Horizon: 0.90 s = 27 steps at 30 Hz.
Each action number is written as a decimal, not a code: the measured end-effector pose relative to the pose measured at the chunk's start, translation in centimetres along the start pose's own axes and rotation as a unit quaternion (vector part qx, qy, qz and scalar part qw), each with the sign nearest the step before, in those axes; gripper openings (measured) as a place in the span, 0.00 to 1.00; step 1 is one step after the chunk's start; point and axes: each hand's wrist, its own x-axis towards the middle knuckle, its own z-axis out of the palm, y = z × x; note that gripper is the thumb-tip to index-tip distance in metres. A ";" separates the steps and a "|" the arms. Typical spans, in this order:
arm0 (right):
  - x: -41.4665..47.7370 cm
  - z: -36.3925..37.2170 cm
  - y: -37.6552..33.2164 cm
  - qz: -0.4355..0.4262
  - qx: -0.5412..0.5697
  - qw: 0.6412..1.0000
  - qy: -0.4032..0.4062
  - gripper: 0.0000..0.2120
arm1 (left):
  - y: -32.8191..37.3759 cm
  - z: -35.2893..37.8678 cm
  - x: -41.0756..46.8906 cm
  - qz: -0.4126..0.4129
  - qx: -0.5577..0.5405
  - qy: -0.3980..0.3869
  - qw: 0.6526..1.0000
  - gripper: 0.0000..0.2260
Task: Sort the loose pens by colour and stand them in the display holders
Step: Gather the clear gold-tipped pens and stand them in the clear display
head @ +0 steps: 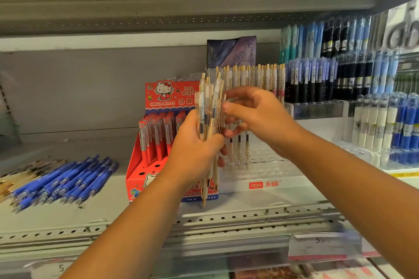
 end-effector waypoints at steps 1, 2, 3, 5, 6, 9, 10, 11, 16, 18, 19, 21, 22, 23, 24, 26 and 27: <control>-0.2 0.3 -0.3 -0.002 0.005 1.000 -0.007 0.10 | -0.1 0.0 0.0 0.000 -0.002 0.000 1.000 0.20; -0.2 0.6 -0.5 -0.005 0.004 1.000 -0.005 0.10 | -0.1 0.0 0.0 -0.001 -0.005 0.000 1.000 0.19; -0.3 0.7 -0.7 -0.007 0.003 1.000 0.001 0.10 | -0.1 0.0 0.0 -0.002 -0.010 -0.001 1.000 0.19; -0.3 0.7 -0.7 0.000 0.014 1.000 0.013 0.10 | -0.2 0.0 0.0 -0.002 -0.014 -0.008 1.000 0.18; -0.3 0.6 -0.6 0.009 0.026 0.999 0.017 0.10 | -0.2 0.0 0.0 -0.001 -0.013 -0.013 1.000 0.19; -0.2 0.2 -0.1 0.044 0.064 0.997 0.030 0.10 | -0.1 0.0 -0.1 -0.003 -0.019 -0.017 1.000 0.19; -0.2 0.1 0.0 0.052 0.075 0.995 0.032 0.10 | -0.1 0.0 -0.1 -0.002 -0.021 -0.016 1.000 0.19; -0.1 -0.1 0.1 0.060 0.084 0.994 0.036 0.10 | -0.1 0.0 -0.1 -0.001 -0.021 -0.015 1.000 0.18; 0.0 -0.7 0.6 0.076 0.116 0.988 0.074 0.10 | 0.0 0.0 -0.1 -0.020 -0.013 -0.008 1.000 0.16; 0.2 -1.0 0.7 0.076 0.124 0.985 0.095 0.10 | 0.0 0.0 -0.1 -0.026 -0.011 -0.003 1.000 0.14; 0.3 -1.3 0.7 0.078 0.132 0.983 0.104 0.10 | 0.0 0.0 -0.1 -0.033 -0.020 -0.001 0.999 0.13; 0.4 -1.8 0.6 0.088 0.156 0.978 0.108 0.11 | 0.1 -0.1 -0.1 -0.050 -0.029 0.007 0.998 0.12; 0.4 -2.0 0.6 0.094 0.167 0.976 0.105 0.11 | 0.1 -0.1 -0.1 -0.054 -0.024 0.013 0.998 0.12; 0.4 -2.1 0.6 0.098 0.174 0.974 0.103 0.11 | 0.1 -0.1 0.0 -0.056 -0.018 0.018 0.998 0.12; 0.4 -2.2 0.7 0.100 0.178 0.973 0.105 0.10 | 0.1 -0.1 0.0 -0.057 -0.016 0.022 0.998 0.12; 0.4 -2.3 0.8 0.100 0.187 0.970 0.118 0.09 | 0.1 -0.1 0.0 -0.063 -0.023 0.029 0.997 0.12; 0.5 -2.5 0.8 0.097 0.192 0.968 0.128 0.08 | 0.1 0.0 0.0 -0.063 -0.021 0.034 0.997 0.12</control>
